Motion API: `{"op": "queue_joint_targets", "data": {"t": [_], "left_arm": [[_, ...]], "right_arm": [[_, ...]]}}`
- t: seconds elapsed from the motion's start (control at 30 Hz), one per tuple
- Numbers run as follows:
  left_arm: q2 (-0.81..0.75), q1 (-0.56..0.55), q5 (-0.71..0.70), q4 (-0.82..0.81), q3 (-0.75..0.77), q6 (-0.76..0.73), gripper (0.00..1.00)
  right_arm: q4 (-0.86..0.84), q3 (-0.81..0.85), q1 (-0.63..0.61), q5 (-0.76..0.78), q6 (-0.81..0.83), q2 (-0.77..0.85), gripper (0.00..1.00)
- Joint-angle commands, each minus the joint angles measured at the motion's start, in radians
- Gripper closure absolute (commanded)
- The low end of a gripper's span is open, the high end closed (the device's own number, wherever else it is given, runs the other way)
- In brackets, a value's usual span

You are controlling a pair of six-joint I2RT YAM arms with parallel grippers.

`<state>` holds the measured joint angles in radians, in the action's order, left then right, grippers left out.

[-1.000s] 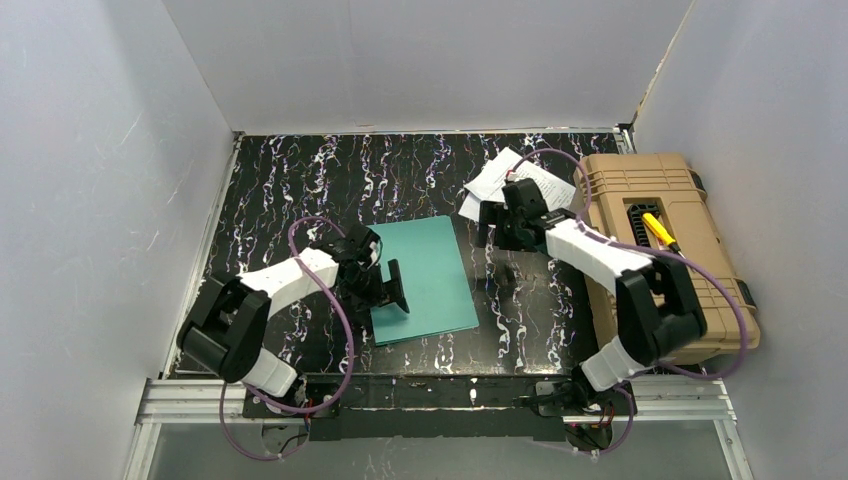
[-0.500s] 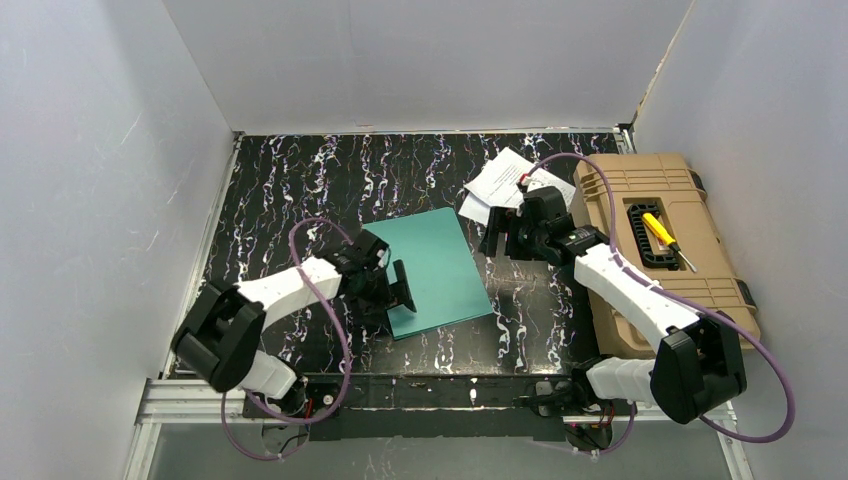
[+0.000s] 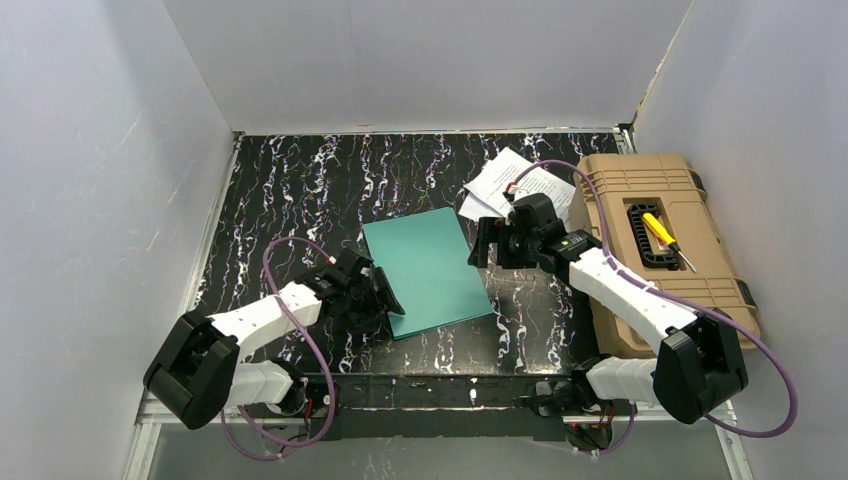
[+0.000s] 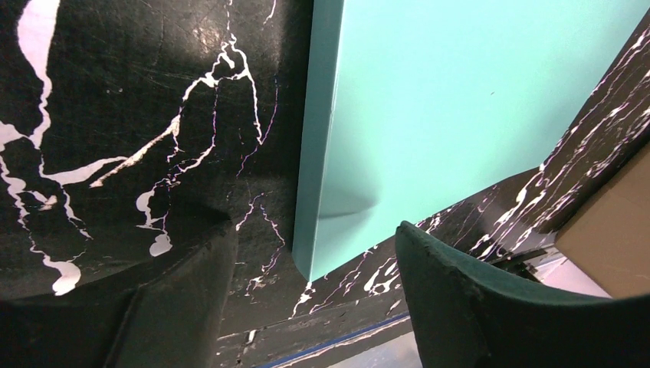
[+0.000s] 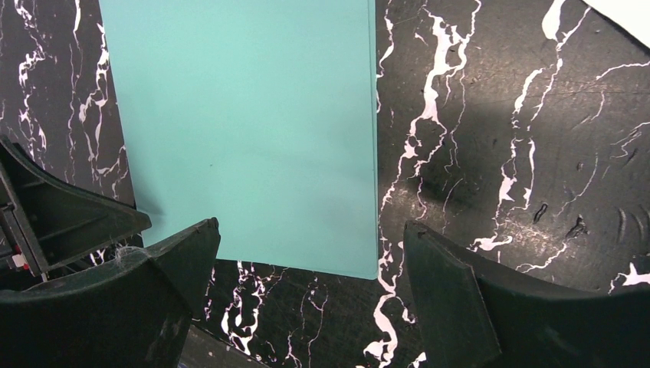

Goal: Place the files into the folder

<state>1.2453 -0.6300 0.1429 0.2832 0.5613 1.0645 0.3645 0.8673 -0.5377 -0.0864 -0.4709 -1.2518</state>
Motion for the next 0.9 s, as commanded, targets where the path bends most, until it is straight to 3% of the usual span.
{"op": "queue_joint_targets", "data": {"t": [0.0, 0.43, 0.87], "left_arm": [[0.019, 0.007, -0.081, 0.01, -0.087, 0.03, 0.29], [-0.033, 0.038, -0.086, -0.068, -0.219, 0.068, 0.53], [-0.105, 0.055, -0.099, -0.09, -0.319, 0.114, 0.66]], "right_arm": [[-0.036, 0.0, -0.023, -0.016, -0.012, 0.009, 0.02], [-0.058, 0.005, -0.089, -0.006, -0.034, -0.027, 0.03], [-0.081, 0.024, -0.163, 0.018, -0.056, -0.095, 0.03]]}}
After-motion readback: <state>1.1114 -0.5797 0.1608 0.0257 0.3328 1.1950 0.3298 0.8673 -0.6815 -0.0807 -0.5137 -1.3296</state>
